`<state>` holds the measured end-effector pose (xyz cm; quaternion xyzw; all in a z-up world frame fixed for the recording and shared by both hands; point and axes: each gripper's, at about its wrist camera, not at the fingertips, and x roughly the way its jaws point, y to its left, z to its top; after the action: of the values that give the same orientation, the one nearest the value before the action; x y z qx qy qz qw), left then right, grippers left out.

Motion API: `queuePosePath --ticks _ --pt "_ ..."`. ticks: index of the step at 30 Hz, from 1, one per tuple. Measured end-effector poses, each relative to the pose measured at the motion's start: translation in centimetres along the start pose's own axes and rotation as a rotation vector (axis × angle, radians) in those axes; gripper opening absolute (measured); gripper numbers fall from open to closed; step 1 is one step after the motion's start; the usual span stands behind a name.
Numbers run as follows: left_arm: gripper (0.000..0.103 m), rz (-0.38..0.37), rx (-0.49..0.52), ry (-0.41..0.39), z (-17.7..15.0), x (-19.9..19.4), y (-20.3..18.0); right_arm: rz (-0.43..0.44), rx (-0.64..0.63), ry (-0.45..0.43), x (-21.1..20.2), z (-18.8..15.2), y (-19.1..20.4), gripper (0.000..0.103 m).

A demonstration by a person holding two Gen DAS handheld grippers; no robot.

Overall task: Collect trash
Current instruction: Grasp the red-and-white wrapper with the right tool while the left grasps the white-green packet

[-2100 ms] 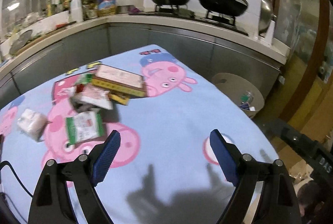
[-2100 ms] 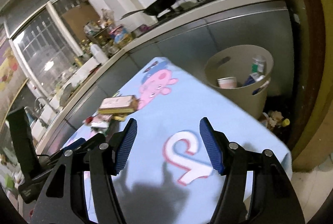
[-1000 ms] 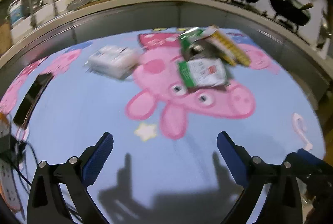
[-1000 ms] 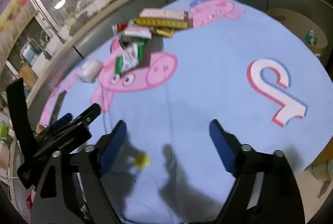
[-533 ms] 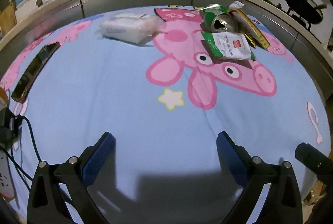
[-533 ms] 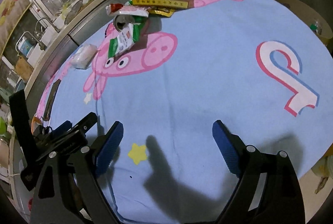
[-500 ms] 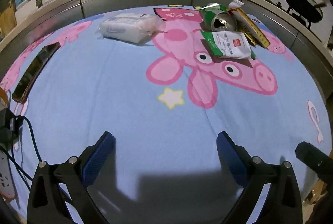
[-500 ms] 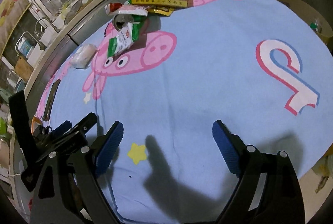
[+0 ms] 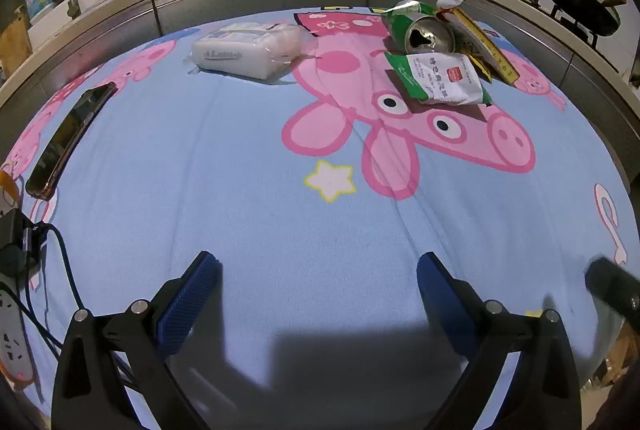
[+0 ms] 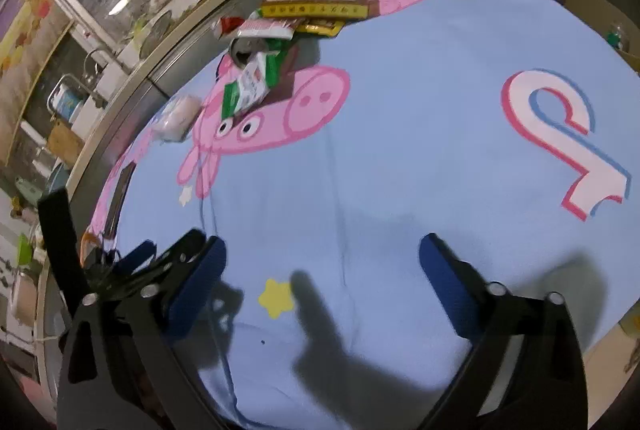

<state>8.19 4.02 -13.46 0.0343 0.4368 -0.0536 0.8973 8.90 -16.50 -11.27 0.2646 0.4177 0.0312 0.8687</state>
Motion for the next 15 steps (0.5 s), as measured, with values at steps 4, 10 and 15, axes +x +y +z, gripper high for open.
queuePosePath --ticks 4,10,15 --pt "0.099 0.005 0.004 -0.027 -0.5 -0.1 -0.1 0.147 0.032 -0.025 1.1 4.4 0.0 0.071" --pt "0.099 -0.018 -0.003 -0.014 0.0 -0.1 0.1 0.373 0.305 -0.015 6.7 14.2 -2.3 0.071" --pt "0.099 -0.053 -0.014 -0.037 1.0 -0.4 1.0 0.447 0.341 0.078 11.7 16.3 -1.6 0.054"
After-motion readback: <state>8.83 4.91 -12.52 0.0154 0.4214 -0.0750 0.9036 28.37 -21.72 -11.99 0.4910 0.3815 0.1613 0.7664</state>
